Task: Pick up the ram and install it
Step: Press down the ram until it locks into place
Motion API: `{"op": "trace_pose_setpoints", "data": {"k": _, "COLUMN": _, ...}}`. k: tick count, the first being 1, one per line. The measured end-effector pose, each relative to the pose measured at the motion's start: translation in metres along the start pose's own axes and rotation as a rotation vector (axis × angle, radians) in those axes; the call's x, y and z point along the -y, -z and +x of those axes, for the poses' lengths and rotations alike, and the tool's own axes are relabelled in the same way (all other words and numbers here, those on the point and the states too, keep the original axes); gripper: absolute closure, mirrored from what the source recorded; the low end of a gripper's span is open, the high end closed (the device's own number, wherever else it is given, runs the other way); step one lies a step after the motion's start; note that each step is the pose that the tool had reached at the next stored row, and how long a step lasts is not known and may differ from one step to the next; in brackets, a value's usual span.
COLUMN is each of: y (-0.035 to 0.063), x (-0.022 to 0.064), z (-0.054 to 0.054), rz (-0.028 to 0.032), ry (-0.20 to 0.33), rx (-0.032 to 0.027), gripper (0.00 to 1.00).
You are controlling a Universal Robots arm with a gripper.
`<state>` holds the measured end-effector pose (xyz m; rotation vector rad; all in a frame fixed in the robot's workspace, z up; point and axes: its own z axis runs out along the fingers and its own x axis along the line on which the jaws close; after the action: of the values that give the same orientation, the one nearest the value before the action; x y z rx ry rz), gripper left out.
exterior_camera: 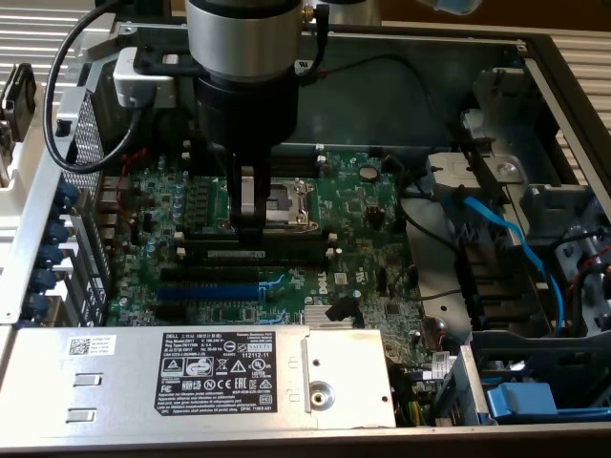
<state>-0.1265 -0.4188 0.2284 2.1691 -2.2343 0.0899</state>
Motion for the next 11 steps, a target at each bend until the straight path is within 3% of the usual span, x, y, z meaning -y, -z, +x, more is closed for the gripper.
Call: {"op": "trace_pose_setpoints", "data": {"k": 11, "y": -0.0011, "x": 0.0000, "z": -0.0001, "rz": 0.0001, "ry": 0.000, "rx": 0.0002, "gripper": 0.90}}
